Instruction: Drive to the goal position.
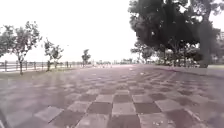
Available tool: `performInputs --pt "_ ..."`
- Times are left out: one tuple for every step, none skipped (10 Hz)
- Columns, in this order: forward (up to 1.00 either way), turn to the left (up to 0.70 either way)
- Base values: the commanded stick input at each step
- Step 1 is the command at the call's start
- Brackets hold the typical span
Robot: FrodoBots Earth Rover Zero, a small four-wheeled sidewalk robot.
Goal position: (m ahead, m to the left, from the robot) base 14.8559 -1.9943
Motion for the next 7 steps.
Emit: performInputs --pt "1.0 0.0" --pt "1.0 0.0" --pt "1.0 0.0" --pt "1.0 0.0" --pt "1.0 0.0" --pt "1.0 0.0" --pt "1.0 0.0"
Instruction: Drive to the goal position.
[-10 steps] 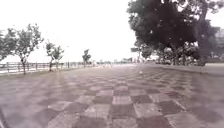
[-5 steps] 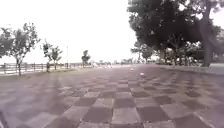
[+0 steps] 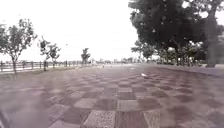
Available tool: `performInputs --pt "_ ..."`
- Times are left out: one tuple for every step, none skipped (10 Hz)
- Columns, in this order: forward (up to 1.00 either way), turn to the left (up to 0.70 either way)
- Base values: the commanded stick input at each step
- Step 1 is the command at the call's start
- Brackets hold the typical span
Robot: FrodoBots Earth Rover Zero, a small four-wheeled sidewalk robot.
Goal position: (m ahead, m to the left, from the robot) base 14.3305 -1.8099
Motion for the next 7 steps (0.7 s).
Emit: performInputs --pt "1.0 0.0" --pt "1.0 -0.12" --pt "1.0 -0.36" --pt "1.0 0.0" --pt "1.0 0.0" --pt "1.0 0.0" --pt "0.62 0.0"
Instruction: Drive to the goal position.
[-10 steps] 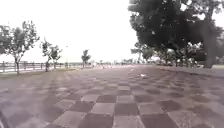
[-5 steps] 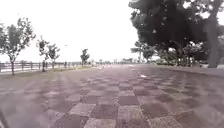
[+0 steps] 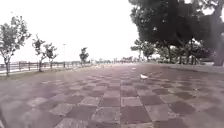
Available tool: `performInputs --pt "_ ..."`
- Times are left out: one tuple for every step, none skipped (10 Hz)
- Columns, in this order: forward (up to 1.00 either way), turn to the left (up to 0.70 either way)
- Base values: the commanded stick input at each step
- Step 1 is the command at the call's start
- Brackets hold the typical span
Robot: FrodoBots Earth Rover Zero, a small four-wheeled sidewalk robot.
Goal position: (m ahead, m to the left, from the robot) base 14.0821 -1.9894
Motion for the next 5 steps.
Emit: performInputs --pt "0.19 0.0" --pt "0.0 0.0" --pt "0.0 0.0" --pt "0.0 0.0" --pt "0.0 0.0"
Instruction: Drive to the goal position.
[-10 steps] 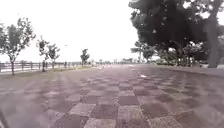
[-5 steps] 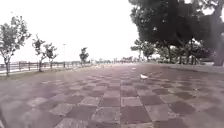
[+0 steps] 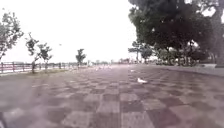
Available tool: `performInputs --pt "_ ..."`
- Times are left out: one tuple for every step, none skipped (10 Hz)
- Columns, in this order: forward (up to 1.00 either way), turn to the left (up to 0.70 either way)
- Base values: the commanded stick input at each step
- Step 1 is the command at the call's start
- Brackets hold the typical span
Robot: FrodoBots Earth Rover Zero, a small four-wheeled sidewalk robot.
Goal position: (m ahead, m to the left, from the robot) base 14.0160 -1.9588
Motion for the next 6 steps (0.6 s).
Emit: performInputs --pt "0.0 0.0" --pt "0.0 0.0" --pt "0.0 0.0" --pt "0.0 0.0" --pt "0.0 0.0" --pt "0.1 0.0"
